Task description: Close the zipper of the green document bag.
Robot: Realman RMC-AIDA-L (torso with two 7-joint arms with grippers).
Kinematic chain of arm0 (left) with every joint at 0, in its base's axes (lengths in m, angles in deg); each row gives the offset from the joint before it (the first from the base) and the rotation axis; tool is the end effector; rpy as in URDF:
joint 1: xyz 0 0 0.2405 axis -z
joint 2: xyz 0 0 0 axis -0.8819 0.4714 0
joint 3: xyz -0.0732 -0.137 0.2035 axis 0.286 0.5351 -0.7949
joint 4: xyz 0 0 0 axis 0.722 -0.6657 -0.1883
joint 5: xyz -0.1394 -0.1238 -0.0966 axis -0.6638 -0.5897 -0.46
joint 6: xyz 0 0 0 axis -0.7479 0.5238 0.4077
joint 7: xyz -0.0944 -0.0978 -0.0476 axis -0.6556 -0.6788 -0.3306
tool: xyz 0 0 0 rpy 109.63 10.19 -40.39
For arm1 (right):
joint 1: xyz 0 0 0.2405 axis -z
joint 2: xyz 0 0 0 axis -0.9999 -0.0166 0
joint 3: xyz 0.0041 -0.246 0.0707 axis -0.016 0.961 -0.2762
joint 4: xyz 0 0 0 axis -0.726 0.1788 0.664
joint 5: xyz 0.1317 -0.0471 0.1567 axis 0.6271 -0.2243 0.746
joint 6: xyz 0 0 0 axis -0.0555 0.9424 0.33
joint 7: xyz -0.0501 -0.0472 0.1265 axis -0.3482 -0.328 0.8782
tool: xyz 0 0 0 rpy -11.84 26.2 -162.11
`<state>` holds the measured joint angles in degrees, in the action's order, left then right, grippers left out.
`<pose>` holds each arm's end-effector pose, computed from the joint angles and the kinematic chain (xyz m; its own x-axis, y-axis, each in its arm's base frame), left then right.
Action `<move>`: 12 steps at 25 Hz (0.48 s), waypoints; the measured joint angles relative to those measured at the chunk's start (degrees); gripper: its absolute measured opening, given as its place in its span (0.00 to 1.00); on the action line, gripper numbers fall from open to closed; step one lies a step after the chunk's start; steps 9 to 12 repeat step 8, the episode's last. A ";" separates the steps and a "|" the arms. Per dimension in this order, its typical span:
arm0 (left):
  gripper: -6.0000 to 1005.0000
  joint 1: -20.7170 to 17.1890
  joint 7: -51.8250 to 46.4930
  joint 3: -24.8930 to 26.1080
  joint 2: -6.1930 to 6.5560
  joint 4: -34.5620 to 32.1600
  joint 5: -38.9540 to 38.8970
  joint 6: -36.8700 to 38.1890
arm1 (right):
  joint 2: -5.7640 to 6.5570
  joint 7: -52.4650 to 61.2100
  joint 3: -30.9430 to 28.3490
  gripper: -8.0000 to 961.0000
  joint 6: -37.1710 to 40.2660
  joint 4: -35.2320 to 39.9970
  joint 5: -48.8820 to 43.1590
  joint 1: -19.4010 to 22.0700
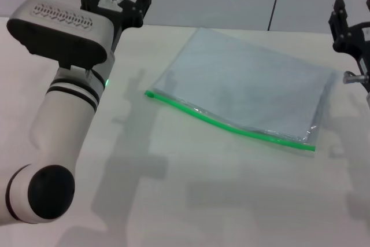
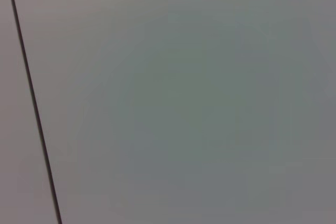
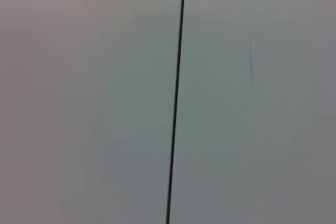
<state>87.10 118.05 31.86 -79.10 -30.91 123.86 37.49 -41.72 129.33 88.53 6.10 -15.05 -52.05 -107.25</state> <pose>-0.1938 0.3830 -0.0312 0.8242 -0.1255 0.5522 0.5393 -0.1232 -0.8331 0.2289 0.3498 -0.0250 0.7596 0.1471 -0.6335 -0.6243 -0.1083 -0.7737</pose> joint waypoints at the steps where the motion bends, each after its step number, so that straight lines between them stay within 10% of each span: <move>1: 0.73 -0.01 -0.22 -0.06 0.00 -0.11 -0.04 0.02 | 0.00 0.30 0.02 0.59 -0.29 -0.51 0.01 -0.16; 12: 0.73 -0.20 -0.92 -0.06 0.00 0.32 -1.54 1.68 | 0.03 0.23 -0.41 0.59 -2.31 -2.11 0.03 -0.81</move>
